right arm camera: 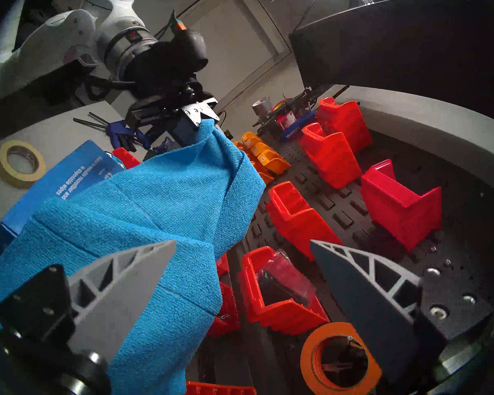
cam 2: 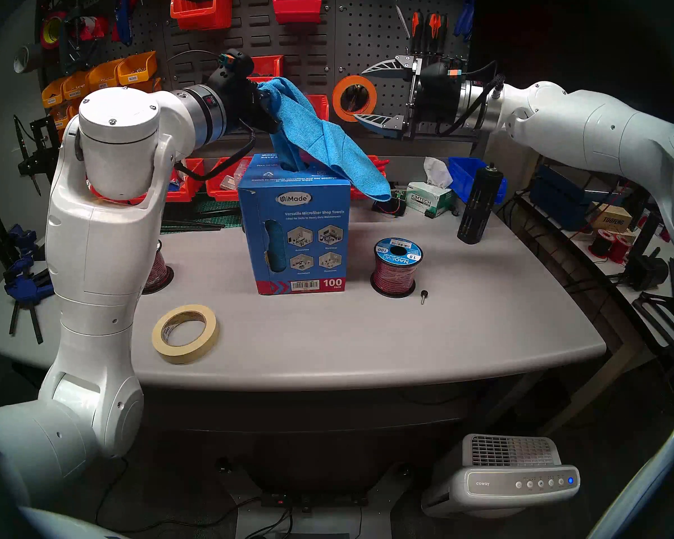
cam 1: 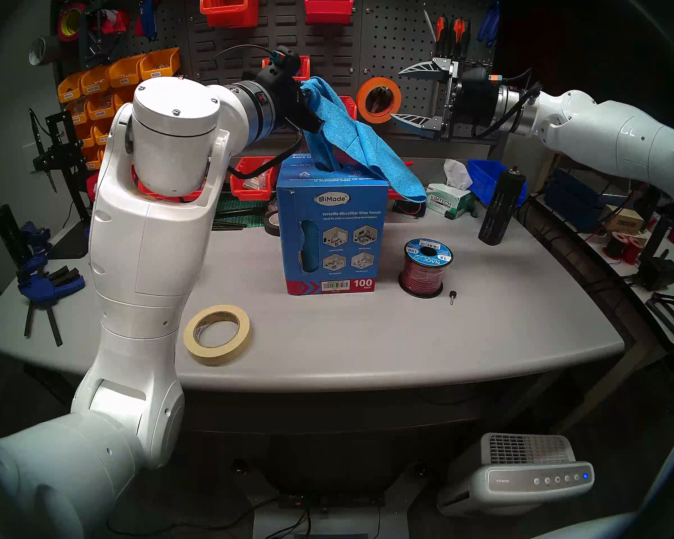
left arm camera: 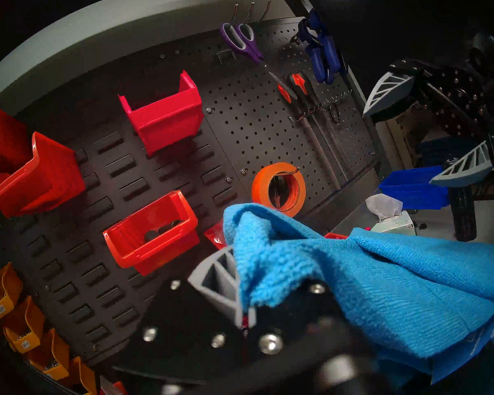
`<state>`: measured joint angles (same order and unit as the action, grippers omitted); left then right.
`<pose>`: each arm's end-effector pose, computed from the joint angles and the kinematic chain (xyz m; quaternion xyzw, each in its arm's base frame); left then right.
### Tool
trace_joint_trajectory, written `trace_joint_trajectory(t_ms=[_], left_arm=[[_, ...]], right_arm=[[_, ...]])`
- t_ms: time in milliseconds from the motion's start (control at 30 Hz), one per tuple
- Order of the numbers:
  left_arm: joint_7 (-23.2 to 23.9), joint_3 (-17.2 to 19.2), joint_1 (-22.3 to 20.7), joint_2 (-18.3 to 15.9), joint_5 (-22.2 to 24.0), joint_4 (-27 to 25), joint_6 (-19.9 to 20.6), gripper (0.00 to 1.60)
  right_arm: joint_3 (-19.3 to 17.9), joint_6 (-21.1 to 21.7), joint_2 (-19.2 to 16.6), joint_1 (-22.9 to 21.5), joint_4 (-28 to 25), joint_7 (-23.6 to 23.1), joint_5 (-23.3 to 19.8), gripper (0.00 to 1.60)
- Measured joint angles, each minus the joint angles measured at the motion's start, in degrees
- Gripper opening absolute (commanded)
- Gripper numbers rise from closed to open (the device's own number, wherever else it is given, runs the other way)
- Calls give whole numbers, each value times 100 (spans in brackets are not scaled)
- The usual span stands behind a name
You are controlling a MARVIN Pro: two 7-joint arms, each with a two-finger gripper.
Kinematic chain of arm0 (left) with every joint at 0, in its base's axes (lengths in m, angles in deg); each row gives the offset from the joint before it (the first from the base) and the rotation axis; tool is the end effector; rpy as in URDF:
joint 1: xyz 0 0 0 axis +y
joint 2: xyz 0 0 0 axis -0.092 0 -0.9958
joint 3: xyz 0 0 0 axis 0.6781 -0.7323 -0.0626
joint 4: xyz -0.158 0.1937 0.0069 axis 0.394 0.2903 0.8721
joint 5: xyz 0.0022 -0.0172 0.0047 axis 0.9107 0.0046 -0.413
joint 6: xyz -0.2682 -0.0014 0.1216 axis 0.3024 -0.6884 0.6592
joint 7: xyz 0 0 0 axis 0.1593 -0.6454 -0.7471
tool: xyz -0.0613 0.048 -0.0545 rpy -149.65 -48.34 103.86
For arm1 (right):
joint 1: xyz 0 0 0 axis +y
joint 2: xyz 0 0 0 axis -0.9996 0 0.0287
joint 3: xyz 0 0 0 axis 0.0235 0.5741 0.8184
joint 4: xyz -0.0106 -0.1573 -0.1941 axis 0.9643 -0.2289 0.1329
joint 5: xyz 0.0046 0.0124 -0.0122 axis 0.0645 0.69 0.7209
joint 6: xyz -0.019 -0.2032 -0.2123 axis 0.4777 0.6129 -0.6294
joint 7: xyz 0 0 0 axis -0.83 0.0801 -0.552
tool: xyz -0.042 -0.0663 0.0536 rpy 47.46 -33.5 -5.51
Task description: Take out a shop towel
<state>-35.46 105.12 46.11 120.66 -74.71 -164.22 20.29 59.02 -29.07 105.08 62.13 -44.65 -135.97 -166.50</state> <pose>0.4096 -0.0565 0.0661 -0.6182 0.2990 -0.7261 0.0361 0.5069 -0.0529 0.0472 -0.3358 -0.6367 -0.6829 0.1243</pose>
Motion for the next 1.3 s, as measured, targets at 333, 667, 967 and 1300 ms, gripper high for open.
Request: trace_joint_trajectory(t_ms=[333, 667, 967, 1300], left_arm=[[-3, -3, 140, 32, -5, 20, -2, 0], [-8, 3, 213, 51, -3, 7, -5, 0], [-12, 19, 262, 54, -3, -11, -7, 0], [-14, 47, 301, 55, -3, -41, -8, 0]], right_arm=[[129, 209, 71, -49, -349, -209, 309, 160], [160, 522, 246, -183, -303, -520, 461, 160], [221, 940, 451, -312, -172, -938, 523, 160], [231, 1388, 686, -435, 48, -1399, 517, 55]])
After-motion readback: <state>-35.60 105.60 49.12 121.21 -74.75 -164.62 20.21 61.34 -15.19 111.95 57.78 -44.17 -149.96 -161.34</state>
